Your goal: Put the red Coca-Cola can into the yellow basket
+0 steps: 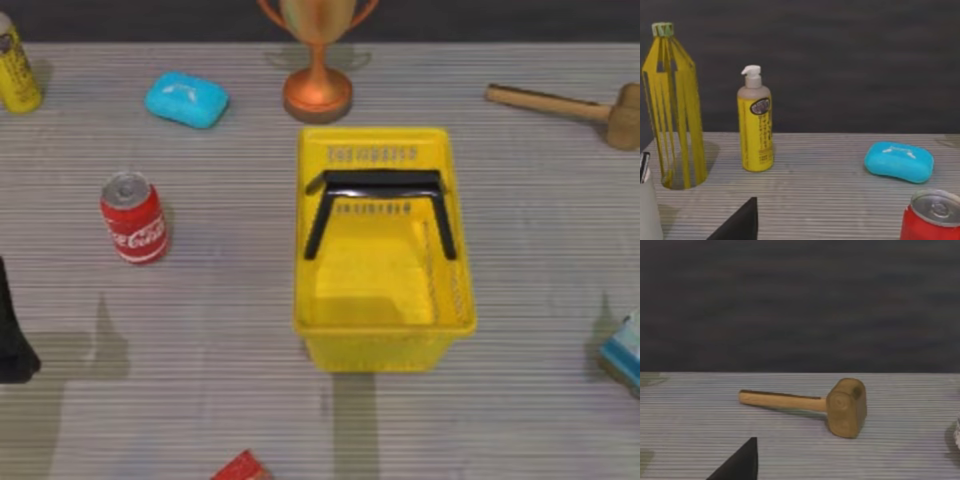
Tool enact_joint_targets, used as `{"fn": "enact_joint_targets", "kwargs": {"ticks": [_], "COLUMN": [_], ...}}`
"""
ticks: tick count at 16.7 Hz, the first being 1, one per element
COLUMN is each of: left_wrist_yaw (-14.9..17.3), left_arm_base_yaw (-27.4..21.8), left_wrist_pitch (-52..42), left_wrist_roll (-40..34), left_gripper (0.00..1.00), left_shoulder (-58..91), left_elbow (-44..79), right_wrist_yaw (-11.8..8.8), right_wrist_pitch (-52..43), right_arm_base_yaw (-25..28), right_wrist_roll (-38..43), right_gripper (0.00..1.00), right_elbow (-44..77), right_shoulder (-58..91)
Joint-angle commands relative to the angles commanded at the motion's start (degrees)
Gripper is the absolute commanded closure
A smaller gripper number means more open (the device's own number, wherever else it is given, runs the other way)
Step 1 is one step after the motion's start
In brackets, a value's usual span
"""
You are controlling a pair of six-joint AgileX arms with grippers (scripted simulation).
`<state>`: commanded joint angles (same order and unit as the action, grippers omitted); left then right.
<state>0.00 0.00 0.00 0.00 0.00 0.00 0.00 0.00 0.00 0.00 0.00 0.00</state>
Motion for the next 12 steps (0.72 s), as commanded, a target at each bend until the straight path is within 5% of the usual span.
{"fn": "enact_joint_targets", "kwargs": {"ticks": [6,12], "left_wrist_yaw": [0.1,0.1], "left_arm_base_yaw": [-0.8,-3.2], "left_wrist_pitch": [-4.4,-20.5], "left_wrist_roll": [2.2,10.3], "left_gripper": [0.0,0.0], "left_shoulder": [5.9,32.5], "left_elbow": [5.8,29.4], "right_wrist_yaw": [0.0,0.0], "right_wrist_pitch": [0.0,0.0], "right_arm_base_yaw": [0.0,0.0], "right_wrist_roll": [0.0,0.0], "right_gripper": [0.0,0.0], "right_elbow": [0.0,0.0], "right_shoulder": [0.0,0.0]}}
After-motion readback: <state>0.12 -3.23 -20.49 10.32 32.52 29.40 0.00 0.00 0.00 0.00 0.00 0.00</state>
